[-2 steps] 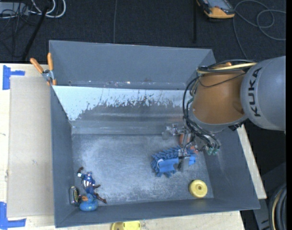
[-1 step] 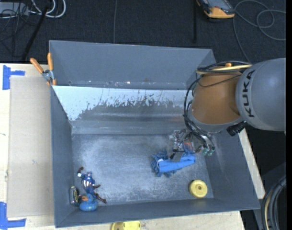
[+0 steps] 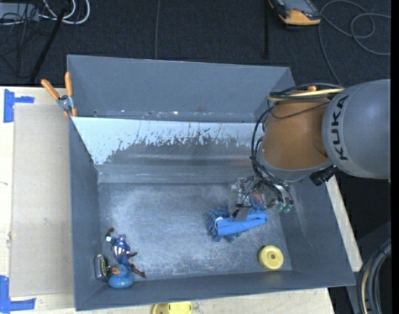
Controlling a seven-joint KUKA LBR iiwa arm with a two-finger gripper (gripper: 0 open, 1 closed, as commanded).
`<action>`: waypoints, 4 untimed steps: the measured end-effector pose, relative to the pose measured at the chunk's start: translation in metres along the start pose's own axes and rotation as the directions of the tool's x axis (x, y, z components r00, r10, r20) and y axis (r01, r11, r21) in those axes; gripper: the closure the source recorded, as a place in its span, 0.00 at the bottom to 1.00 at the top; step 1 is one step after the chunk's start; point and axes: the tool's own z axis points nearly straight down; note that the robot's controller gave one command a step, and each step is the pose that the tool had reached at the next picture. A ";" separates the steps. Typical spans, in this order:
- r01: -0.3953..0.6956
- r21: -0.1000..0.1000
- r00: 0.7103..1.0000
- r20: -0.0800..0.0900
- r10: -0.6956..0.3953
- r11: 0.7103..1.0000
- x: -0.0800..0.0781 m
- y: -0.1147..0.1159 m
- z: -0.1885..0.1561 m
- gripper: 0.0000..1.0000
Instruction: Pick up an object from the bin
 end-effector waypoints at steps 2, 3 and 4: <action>0.061 -0.001 0.998 -0.001 -0.061 0.998 0.032 -0.005 -0.016 1.00; 0.050 0.002 0.999 0.000 -0.050 0.999 0.024 -0.008 -0.033 1.00; 0.056 0.001 0.998 0.002 -0.056 0.998 0.022 -0.002 -0.037 1.00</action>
Offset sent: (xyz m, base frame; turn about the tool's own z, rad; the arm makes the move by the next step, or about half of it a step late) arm -0.0230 -0.0247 0.0235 -0.0741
